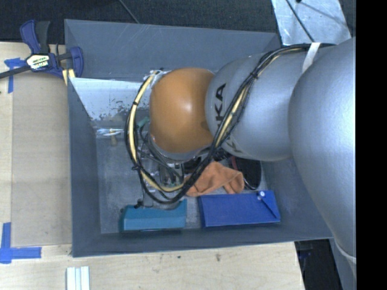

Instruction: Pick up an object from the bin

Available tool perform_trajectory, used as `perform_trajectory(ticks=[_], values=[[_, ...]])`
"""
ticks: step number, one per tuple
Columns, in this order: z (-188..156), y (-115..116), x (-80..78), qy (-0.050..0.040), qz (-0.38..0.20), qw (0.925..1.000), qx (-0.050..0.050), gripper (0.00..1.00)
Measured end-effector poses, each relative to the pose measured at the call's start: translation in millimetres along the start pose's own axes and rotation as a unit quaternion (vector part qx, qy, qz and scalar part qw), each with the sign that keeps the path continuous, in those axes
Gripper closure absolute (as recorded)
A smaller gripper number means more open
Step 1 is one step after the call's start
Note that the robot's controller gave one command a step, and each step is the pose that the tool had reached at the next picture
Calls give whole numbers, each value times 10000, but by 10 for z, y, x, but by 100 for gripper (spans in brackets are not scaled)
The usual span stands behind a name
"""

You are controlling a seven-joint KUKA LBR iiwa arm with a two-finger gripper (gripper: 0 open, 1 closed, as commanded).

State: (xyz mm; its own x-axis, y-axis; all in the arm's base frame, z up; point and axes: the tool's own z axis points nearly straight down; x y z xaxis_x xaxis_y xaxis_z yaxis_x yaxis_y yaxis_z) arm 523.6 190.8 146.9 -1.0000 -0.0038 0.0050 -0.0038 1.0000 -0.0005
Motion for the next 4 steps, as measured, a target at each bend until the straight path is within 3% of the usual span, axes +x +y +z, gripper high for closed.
perform_trajectory(ticks=[1, 2, 3, 4], values=[[-47, -10, -16, -35, 19, 10000, -8, 0], [134, -440, -195, -33, 37, 10000, -12, 0], [-193, -478, -656, -7, -65, 10000, 12, 0], [-677, -799, -643, -28, 165, 9999, -17, 0]])
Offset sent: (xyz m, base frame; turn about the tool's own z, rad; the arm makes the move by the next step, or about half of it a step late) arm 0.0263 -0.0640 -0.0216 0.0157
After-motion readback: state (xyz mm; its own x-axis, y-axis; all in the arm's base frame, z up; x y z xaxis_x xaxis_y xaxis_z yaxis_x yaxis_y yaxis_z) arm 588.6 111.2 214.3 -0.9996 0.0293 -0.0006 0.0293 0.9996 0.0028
